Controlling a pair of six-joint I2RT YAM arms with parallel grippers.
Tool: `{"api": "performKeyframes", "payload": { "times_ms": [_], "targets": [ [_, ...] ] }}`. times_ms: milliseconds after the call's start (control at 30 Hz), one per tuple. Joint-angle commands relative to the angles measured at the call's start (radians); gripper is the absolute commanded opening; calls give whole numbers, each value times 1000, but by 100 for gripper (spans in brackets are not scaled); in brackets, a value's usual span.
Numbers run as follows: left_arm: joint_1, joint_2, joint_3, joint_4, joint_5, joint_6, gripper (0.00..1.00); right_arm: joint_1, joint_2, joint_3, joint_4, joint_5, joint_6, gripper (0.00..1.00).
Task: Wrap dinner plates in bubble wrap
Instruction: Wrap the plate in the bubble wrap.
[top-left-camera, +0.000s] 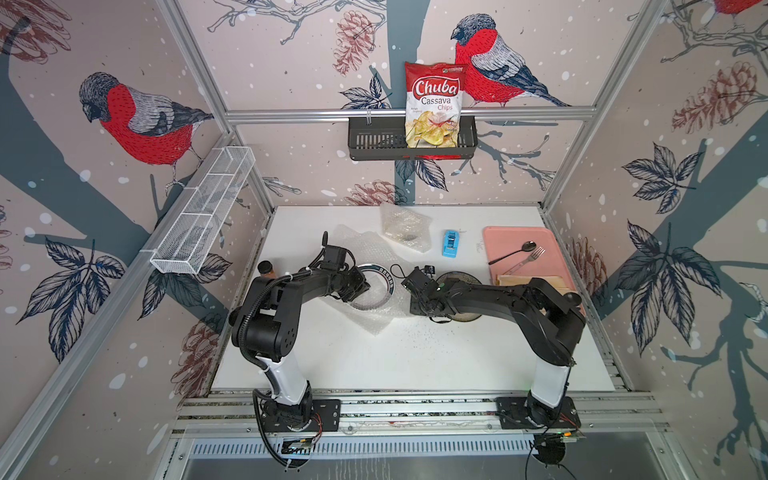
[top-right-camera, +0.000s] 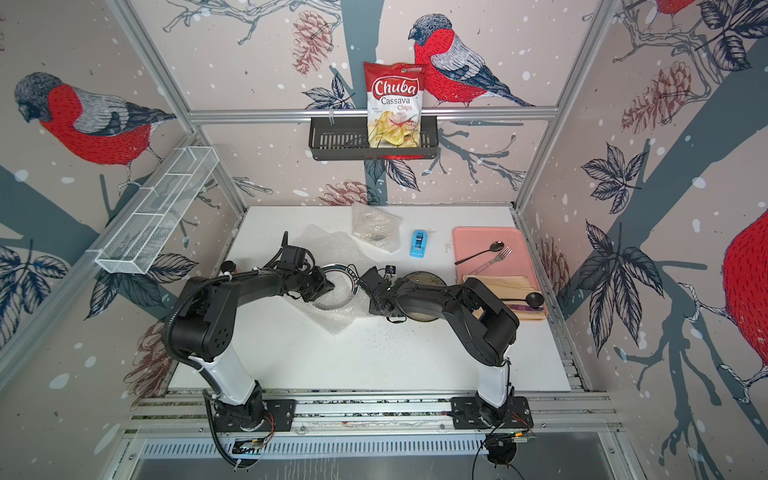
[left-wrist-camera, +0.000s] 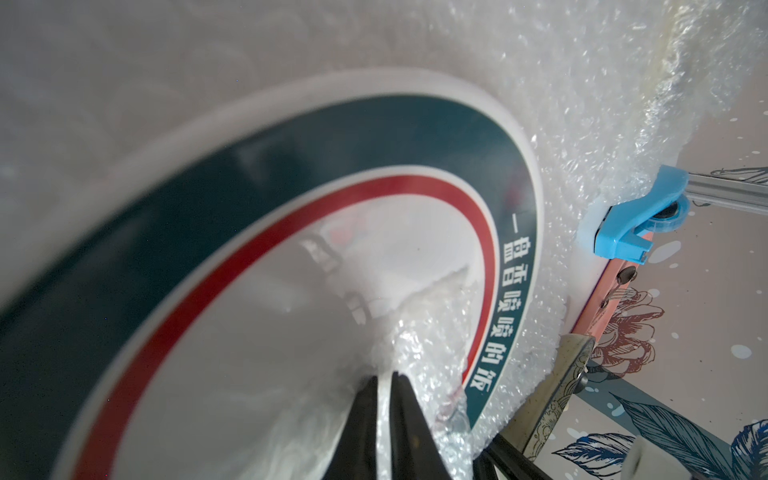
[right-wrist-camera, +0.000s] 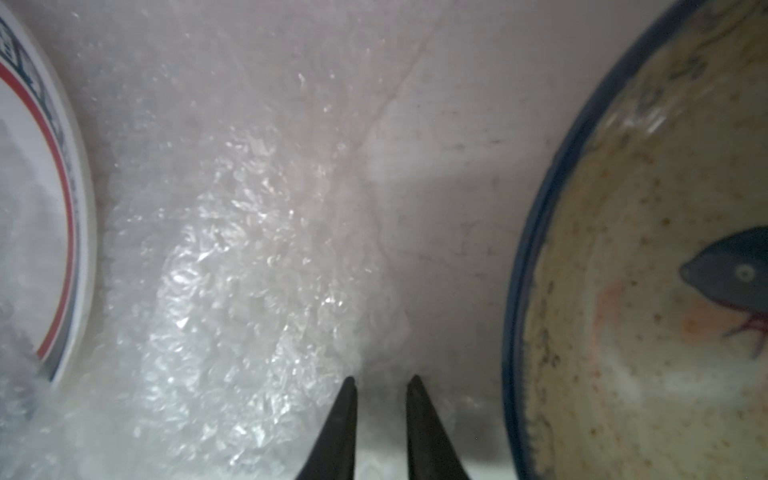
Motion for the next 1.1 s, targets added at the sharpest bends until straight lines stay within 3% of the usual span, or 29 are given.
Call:
{"api": "performKeyframes", "payload": {
  "times_ms": [0,267,467,733,1067],
  "targets": [
    [6,4,-16,-88,-49,2,12,4,-37,0,44,-23,-43,15],
    [7,-4,-32,-78,-42,-1,12,14,-84,66,180,-108,-182,11],
    [10,-10,-45,-66,-35,-5,12,4,45,251,235,-339,-245,9],
    [11,-15,-73,-41,-18,-16,13,-8,244,435,293,-548,-217,9],
    [15,-11,-92,-27,-6,-24,14,-62,306,408,396,-639,-157,9]
  ]
}}
